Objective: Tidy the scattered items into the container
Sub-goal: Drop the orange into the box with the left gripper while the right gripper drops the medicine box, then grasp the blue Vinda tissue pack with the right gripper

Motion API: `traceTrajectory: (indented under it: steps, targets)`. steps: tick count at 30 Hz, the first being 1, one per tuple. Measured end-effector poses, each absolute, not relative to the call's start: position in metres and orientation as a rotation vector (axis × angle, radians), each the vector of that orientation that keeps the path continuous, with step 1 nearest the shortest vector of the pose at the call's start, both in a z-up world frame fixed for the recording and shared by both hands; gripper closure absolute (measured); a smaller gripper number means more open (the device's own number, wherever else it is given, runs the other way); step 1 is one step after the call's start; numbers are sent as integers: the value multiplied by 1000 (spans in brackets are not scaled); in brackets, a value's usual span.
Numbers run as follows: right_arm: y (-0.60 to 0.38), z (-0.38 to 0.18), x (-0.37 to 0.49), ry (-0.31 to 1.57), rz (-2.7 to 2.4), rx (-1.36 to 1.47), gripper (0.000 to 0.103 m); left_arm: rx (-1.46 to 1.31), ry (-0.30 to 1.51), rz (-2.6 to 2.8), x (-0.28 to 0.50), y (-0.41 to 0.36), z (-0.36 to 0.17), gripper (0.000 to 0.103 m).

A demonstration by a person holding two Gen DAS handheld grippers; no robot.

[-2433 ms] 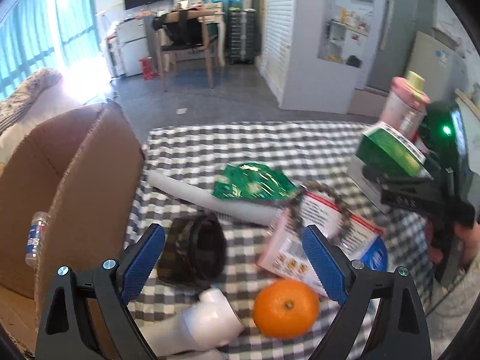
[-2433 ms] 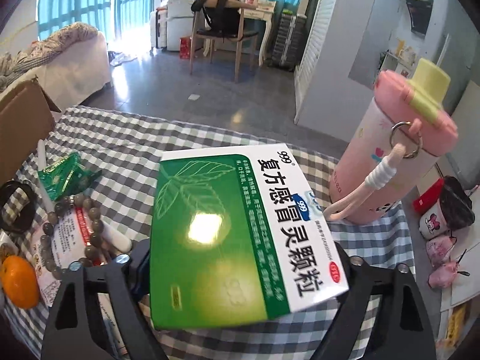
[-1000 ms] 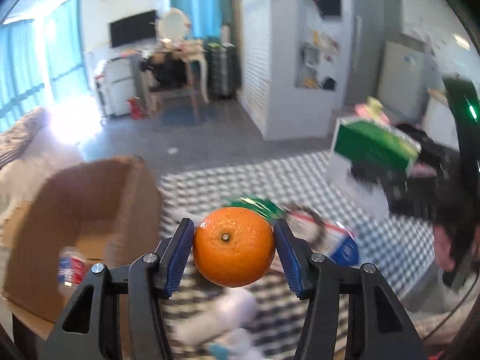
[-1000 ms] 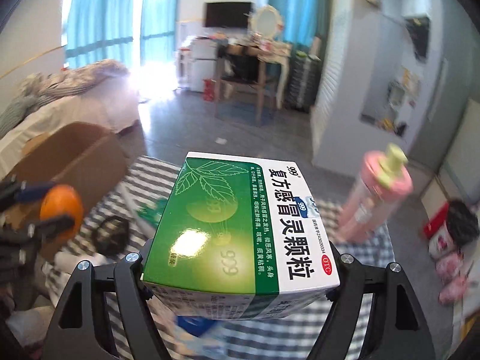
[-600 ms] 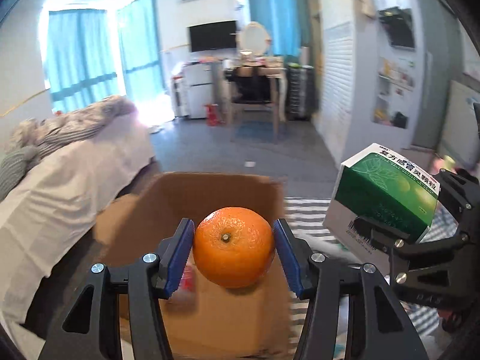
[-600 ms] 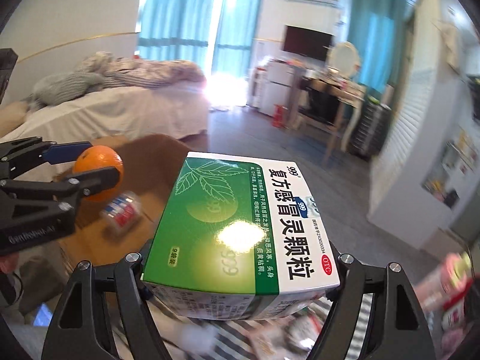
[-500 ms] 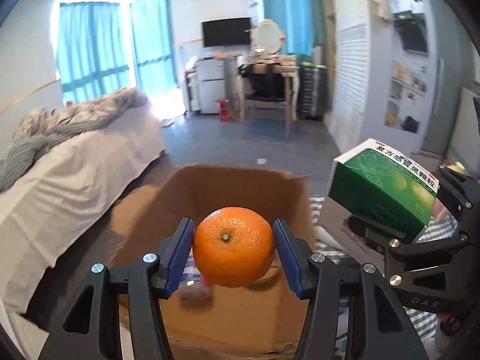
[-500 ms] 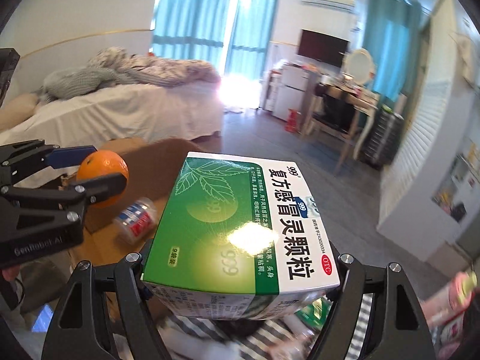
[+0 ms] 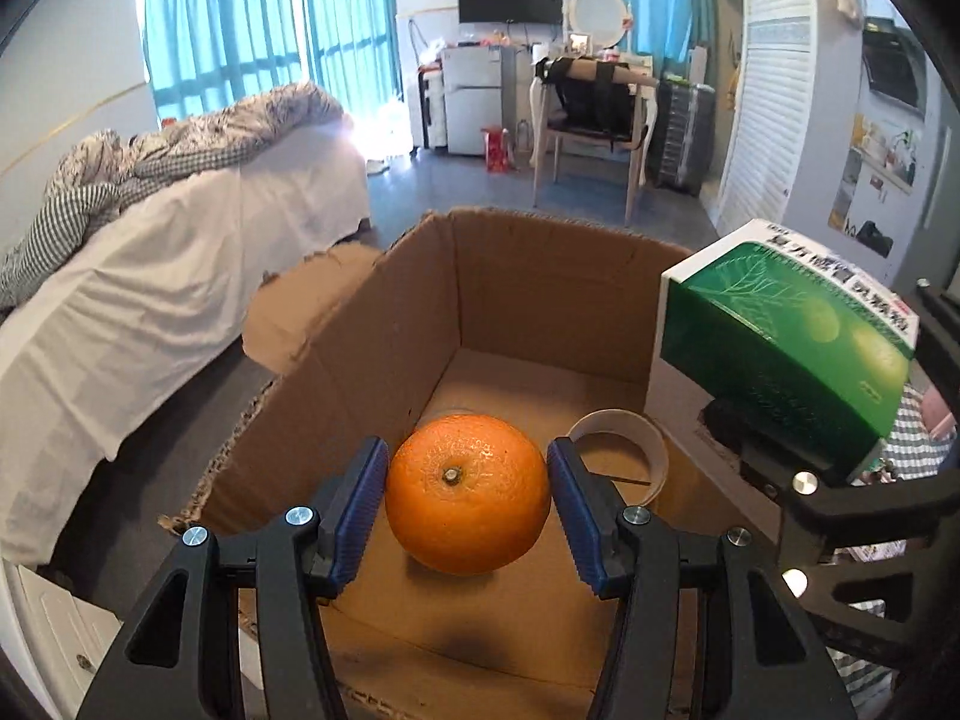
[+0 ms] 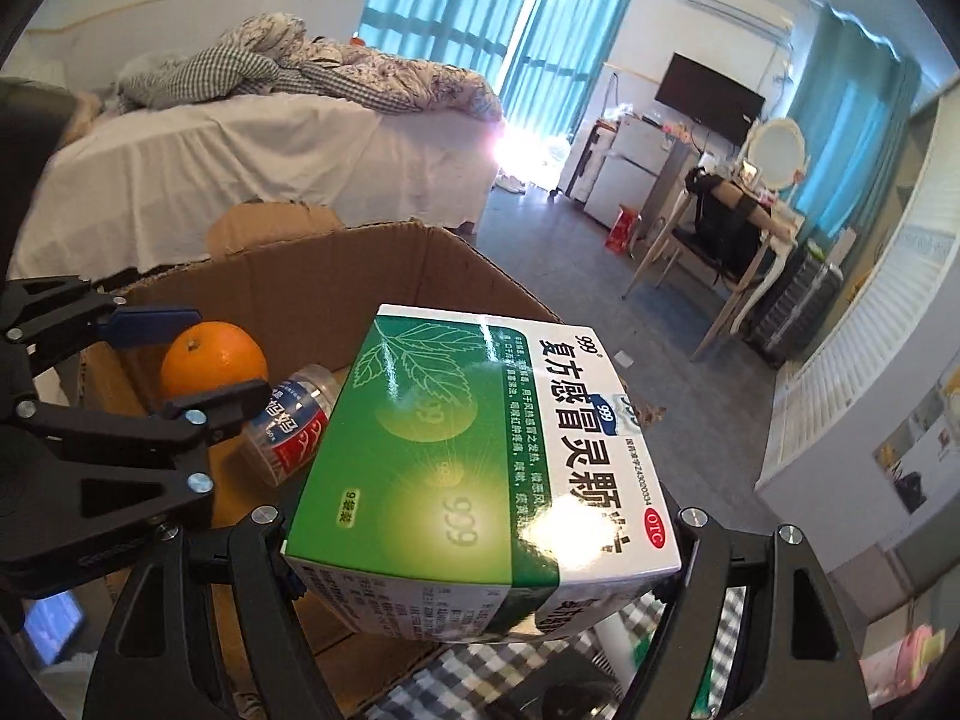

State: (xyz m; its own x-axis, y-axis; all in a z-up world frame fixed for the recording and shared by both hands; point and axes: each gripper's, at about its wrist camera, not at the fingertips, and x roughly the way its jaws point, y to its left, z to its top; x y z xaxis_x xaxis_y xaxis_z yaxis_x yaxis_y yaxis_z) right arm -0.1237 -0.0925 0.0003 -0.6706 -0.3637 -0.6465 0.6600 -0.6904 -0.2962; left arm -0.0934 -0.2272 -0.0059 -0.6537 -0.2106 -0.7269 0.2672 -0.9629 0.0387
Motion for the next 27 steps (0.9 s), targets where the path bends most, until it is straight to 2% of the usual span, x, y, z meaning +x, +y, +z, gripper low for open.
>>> traceTrajectory:
  steps: [6,8,10,11,13,20,27]
  targets:
    - [-101,-6,-124,754,-2328,694,24,1131,90,-2587,-91,-231,-10,45]
    - [-103,-11,-125,779,-2342,681,19,1094,52,-2572,-87,-229,-5,39]
    - [-103,-13,-126,797,-2373,677,15,1056,-22,-2538,-84,-226,-1,20]
    - [-101,-12,-126,791,-2390,671,10,1035,-38,-2536,-83,-226,2,18]
    - [-94,-6,-126,752,-2407,654,6,1011,-12,-2562,-78,-227,9,18]
    - [-73,19,-117,680,-2448,580,2,934,20,-2617,-67,-221,34,10]
    - [-42,36,-107,642,-2506,551,2,916,30,-2723,-60,-194,49,9]
